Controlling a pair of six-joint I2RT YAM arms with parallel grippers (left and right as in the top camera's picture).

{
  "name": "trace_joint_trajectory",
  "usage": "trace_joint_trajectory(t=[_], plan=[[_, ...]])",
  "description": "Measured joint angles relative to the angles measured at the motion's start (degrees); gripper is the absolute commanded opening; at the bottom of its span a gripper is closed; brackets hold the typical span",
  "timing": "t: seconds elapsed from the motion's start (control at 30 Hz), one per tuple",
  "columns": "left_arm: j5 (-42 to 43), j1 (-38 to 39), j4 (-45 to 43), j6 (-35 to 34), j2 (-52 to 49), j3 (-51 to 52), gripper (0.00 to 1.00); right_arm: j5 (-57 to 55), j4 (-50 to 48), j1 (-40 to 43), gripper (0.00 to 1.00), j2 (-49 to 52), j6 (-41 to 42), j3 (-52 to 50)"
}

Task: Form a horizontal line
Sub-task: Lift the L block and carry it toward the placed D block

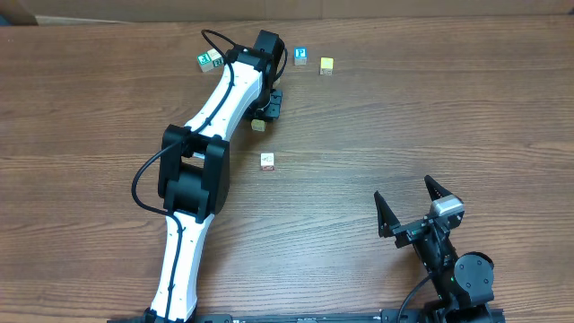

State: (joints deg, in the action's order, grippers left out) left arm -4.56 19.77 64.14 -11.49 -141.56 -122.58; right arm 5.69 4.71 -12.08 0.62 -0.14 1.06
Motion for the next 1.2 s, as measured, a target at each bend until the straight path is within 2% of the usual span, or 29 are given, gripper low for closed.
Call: trace_joint_trajectory(t=[0.1,0.33,0.73,1.0,1.1,1.2], plan=[[0.0,0.0,1.0,0.1,0.0,0.0,0.38,0.0,0.0,0.0,1.0,0.0,0.0,0.0],[0.0,0.0,1.4,0.1,0.0,0.0,0.27,0.0,0.0,0.0,1.0,0.0,0.0,0.0],[0.0,0.0,3.6,-0.2,0.6,-1.4,0.22,0.0,0.0,0.0,1.0,0.0,0.0,0.0],[0.3,0.0,4.7,-5.2,14.1,-2.7,0.12,0.0,0.0,0.0,1.0,0.0,0.0,0.0],[2.5,0.1,5.7,-6.5,19.6,-3.8,0.04,0.0,0.0,0.0,1.0,0.0,0.0,0.0],[6.6,0.6,7.0,-7.0,22.3,-4.5,0.04,0.0,0.0,0.0,1.0,0.0,0.0,0.0]])
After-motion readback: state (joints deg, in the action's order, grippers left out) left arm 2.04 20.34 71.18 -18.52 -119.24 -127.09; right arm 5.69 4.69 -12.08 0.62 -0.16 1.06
